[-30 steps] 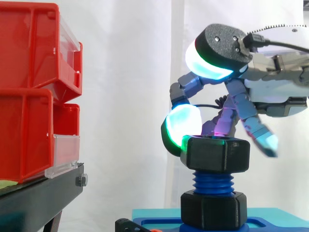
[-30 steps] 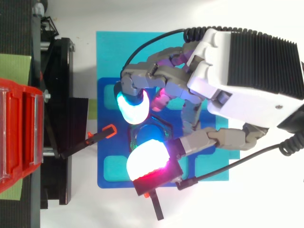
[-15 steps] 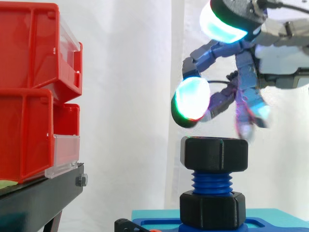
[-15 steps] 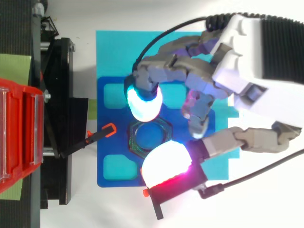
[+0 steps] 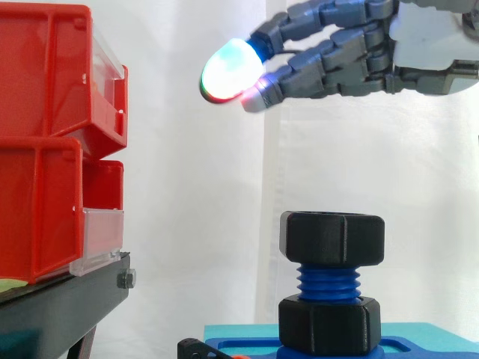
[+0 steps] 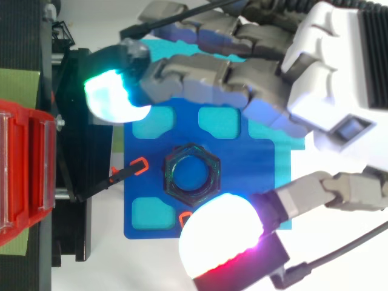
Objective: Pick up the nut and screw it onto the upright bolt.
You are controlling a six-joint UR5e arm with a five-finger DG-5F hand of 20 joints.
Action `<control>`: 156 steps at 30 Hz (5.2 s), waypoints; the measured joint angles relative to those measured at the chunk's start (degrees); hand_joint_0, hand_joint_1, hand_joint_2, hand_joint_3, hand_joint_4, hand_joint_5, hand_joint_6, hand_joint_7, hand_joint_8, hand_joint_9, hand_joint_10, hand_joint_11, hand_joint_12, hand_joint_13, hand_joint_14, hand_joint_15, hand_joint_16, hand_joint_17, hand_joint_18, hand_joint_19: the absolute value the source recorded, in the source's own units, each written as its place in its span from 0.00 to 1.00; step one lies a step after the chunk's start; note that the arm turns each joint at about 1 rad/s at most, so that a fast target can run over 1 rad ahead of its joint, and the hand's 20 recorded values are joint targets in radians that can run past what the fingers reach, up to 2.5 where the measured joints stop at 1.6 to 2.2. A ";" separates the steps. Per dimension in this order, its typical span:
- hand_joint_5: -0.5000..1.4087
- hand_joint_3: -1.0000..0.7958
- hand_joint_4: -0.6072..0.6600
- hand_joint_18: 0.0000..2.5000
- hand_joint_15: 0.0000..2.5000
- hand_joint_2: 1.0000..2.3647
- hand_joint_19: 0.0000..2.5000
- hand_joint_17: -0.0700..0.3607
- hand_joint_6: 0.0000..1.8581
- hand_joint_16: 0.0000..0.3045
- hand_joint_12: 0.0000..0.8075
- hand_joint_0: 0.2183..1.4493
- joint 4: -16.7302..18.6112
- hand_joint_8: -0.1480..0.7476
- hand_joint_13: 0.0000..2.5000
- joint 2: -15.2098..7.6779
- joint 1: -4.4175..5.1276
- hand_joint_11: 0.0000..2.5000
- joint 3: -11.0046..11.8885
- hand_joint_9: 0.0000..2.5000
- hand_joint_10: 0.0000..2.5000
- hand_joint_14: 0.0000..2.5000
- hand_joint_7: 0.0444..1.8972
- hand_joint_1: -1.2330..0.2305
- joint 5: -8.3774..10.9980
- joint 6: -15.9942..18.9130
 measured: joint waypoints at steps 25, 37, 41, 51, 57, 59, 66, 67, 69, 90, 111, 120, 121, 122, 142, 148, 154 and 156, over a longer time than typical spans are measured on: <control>0.14 0.28 0.59 0.00 0.00 0.00 0.00 0.44 0.27 0.18 0.45 0.17 0.54 0.41 0.08 -2.69 1.88 0.00 -1.29 0.08 0.00 0.00 0.32 0.60 -1.96 -1.39; 0.15 0.28 0.64 0.00 0.00 0.00 0.00 0.48 0.27 0.20 0.43 0.13 0.38 0.37 0.00 -2.74 1.57 0.00 -1.36 0.00 0.00 0.00 0.30 0.75 -3.89 -1.83; 0.17 0.28 0.73 0.00 0.00 0.00 0.00 0.49 0.27 0.21 0.41 0.13 0.13 0.34 0.00 -2.88 1.38 0.00 -1.80 0.00 0.00 0.00 0.32 0.78 -4.73 -2.51; 0.13 0.28 0.57 0.00 0.00 0.00 0.00 0.49 0.27 0.20 0.47 0.13 0.87 0.45 0.01 -2.90 1.20 0.00 -4.61 0.12 0.00 0.00 0.31 0.70 -5.36 -3.11; 0.18 0.28 0.85 0.00 0.00 0.00 0.00 0.46 0.27 0.18 0.44 0.14 1.39 0.40 0.01 -2.90 0.88 0.00 -4.68 0.01 0.00 0.00 0.45 0.68 -5.79 -3.23; 0.20 0.28 0.87 0.00 0.00 0.00 0.00 0.37 0.27 0.13 0.40 0.15 1.48 0.42 0.11 -2.89 0.76 0.00 -4.68 0.07 0.00 0.00 0.54 0.65 -6.06 -3.45; 0.13 0.28 0.60 0.00 0.00 0.00 0.00 0.38 0.27 0.14 0.42 0.16 1.98 0.43 0.08 -2.89 0.29 0.00 -4.68 0.12 0.00 0.00 0.35 0.63 -7.77 -4.83; 0.12 0.28 0.57 0.00 0.00 0.00 0.00 0.40 0.27 0.15 0.42 0.16 2.09 0.40 0.06 -2.89 0.24 0.00 -4.68 0.09 0.00 0.00 0.31 0.63 -7.95 -4.96; 0.11 0.28 0.53 0.00 0.00 0.00 0.00 0.42 0.27 0.16 0.42 0.16 2.29 0.37 0.01 -2.88 0.17 0.00 -4.68 0.03 0.00 0.00 0.29 0.64 -8.11 -5.15; 0.14 0.28 0.59 0.00 0.00 0.00 0.00 0.50 0.27 0.21 0.44 0.13 3.40 0.36 0.00 -2.87 0.01 0.00 -4.41 0.00 0.00 0.00 0.32 0.71 -8.56 -5.82; 0.16 0.28 0.63 0.00 0.00 0.00 0.00 0.49 0.27 0.21 0.44 0.13 0.30 0.38 0.00 -2.94 -0.86 0.00 -4.49 0.00 0.00 0.00 0.39 0.72 -8.33 -5.87; 0.17 0.28 0.68 0.00 0.00 0.00 0.00 0.47 0.27 0.19 0.44 0.14 -0.40 0.40 0.00 -2.94 -0.89 0.00 -4.49 0.00 0.00 0.00 0.44 0.72 -8.24 -6.01; 0.18 0.28 0.69 0.00 0.00 0.00 0.00 0.46 0.27 0.19 0.44 0.14 -0.46 0.40 0.00 -2.93 -0.89 0.00 -4.50 0.00 0.00 0.00 0.45 0.72 -8.25 -6.01; 0.18 0.28 0.70 0.00 0.00 0.00 0.00 0.45 0.27 0.18 0.44 0.14 -0.50 0.40 0.00 -2.92 -0.90 0.00 -4.50 0.00 0.00 0.00 0.46 0.72 -8.27 -6.01; 0.26 0.28 0.69 0.00 0.00 0.00 0.00 0.36 0.27 0.12 0.39 0.19 -0.96 0.45 0.08 -2.91 -2.34 0.00 -4.50 0.17 0.00 0.00 0.61 0.67 -8.56 -5.93; 0.27 0.28 0.66 0.00 0.00 0.00 0.00 0.33 0.27 0.10 0.36 0.20 -1.00 0.45 0.12 -2.89 -2.87 0.00 -4.51 0.23 0.00 0.00 0.62 0.66 -8.56 -5.93; 0.29 0.28 0.61 0.01 0.00 0.00 0.00 0.29 0.27 0.08 0.33 0.22 -1.36 0.44 0.18 -2.88 -3.47 0.00 -4.50 0.38 0.00 0.00 0.67 0.65 -8.60 -5.93; 0.30 0.28 0.58 0.06 0.00 0.00 0.00 0.27 0.27 0.07 0.30 0.22 -1.43 0.40 0.22 -2.87 -3.69 0.00 -4.50 0.45 0.00 0.00 0.70 0.64 -8.77 -5.90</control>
